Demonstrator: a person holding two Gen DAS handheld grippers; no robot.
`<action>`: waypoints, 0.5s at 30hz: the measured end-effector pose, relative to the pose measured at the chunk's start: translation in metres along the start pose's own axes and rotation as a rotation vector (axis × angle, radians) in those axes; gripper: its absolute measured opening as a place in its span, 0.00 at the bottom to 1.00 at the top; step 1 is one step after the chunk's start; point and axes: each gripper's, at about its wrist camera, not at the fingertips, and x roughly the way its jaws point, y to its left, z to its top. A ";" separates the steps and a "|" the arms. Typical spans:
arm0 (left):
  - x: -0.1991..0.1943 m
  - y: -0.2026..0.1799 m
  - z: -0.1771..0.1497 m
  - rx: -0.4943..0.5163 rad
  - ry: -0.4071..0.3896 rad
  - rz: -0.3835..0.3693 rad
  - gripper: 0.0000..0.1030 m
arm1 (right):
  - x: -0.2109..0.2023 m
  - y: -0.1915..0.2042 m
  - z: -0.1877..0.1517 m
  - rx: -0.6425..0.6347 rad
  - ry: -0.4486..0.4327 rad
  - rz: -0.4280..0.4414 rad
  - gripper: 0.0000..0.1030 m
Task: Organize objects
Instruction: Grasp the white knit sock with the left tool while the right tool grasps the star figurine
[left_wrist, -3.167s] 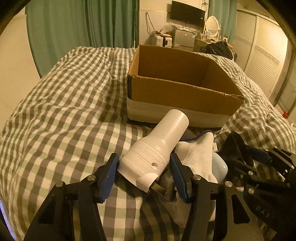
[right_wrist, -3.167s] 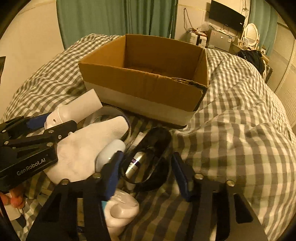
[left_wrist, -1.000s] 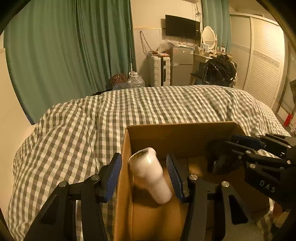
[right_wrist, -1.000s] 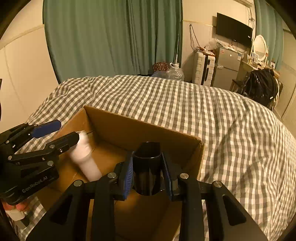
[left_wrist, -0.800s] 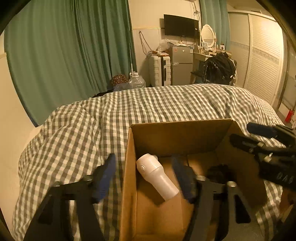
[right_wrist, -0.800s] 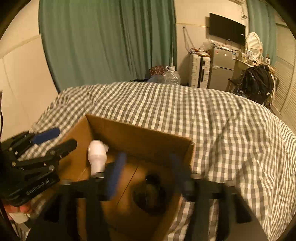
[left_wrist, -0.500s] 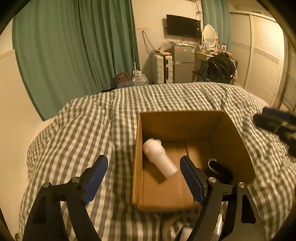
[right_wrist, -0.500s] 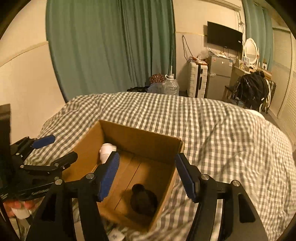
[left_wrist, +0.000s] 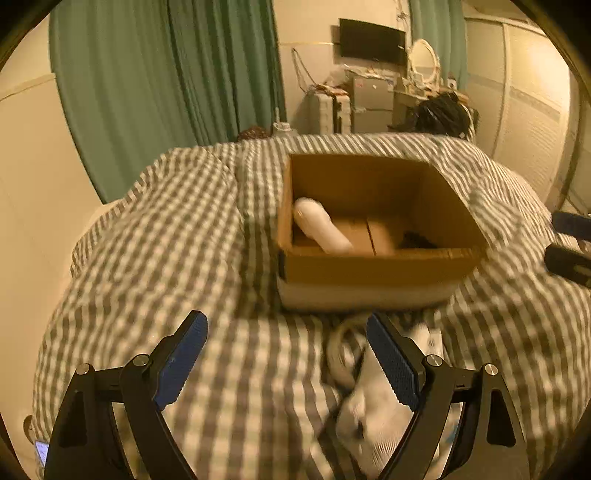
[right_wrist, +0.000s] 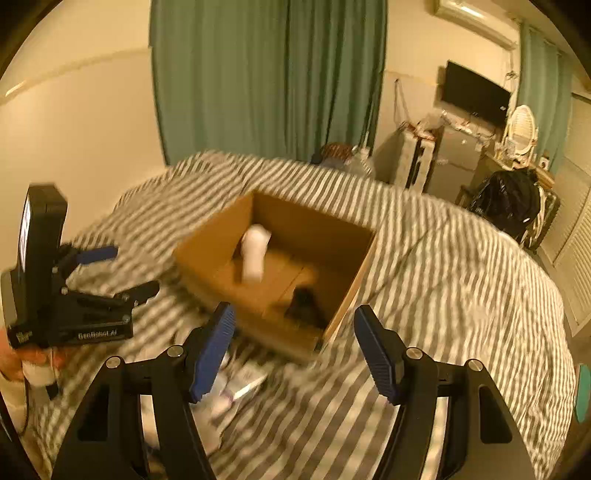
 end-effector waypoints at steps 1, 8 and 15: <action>0.000 -0.003 -0.003 0.009 0.005 -0.005 0.88 | 0.002 0.004 -0.009 -0.005 0.014 0.006 0.65; 0.007 -0.023 -0.034 0.061 0.065 -0.095 0.88 | 0.020 0.030 -0.060 -0.045 0.105 0.040 0.65; 0.025 -0.043 -0.047 0.095 0.128 -0.218 0.88 | 0.031 0.032 -0.081 -0.009 0.155 0.061 0.65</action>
